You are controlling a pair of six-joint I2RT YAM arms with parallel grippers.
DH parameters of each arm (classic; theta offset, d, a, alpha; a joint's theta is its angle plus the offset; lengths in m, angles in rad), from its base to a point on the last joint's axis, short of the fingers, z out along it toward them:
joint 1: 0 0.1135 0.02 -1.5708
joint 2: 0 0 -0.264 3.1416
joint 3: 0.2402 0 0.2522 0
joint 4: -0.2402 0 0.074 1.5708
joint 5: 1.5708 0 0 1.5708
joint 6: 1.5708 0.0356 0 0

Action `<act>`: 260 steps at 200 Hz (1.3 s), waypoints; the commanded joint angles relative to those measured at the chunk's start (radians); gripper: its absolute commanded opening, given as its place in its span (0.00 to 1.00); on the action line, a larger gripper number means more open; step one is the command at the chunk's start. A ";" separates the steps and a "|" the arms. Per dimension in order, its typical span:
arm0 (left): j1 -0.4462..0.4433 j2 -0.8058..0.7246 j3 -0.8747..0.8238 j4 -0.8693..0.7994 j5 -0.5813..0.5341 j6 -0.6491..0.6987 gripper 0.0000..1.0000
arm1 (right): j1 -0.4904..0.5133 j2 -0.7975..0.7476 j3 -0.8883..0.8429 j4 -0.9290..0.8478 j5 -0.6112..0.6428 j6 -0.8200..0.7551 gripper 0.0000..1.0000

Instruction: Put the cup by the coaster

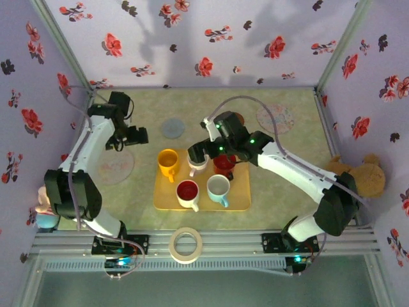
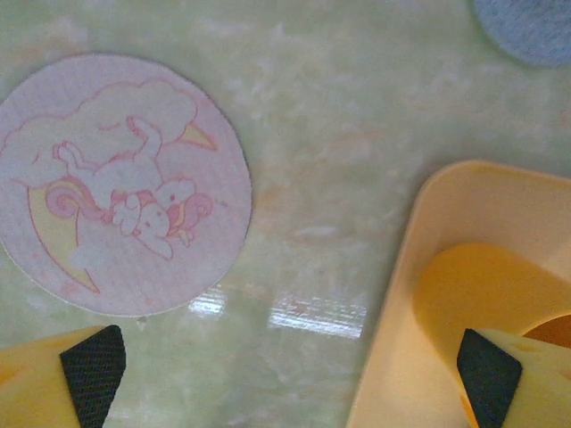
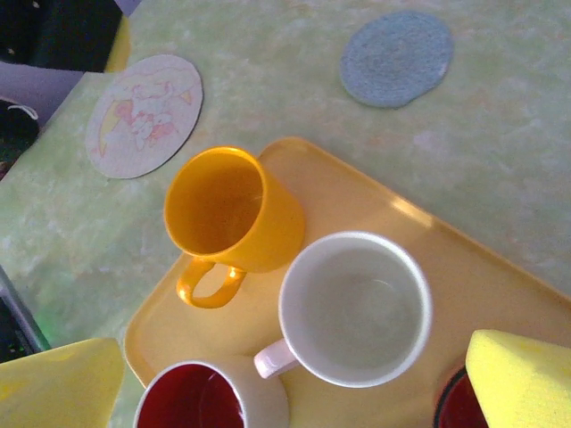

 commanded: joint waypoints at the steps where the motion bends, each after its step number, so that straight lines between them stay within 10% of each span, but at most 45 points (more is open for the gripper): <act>1: 0.032 -0.041 -0.081 0.059 0.028 -0.012 1.00 | 0.025 -0.042 -0.047 0.119 -0.007 -0.025 1.00; 131: 0.141 0.074 -0.319 0.281 0.085 -0.043 0.90 | 0.087 0.021 -0.044 0.275 -0.033 -0.018 0.99; 260: 0.185 0.336 -0.210 0.337 0.057 0.011 0.75 | 0.096 0.057 -0.015 0.201 0.025 -0.039 1.00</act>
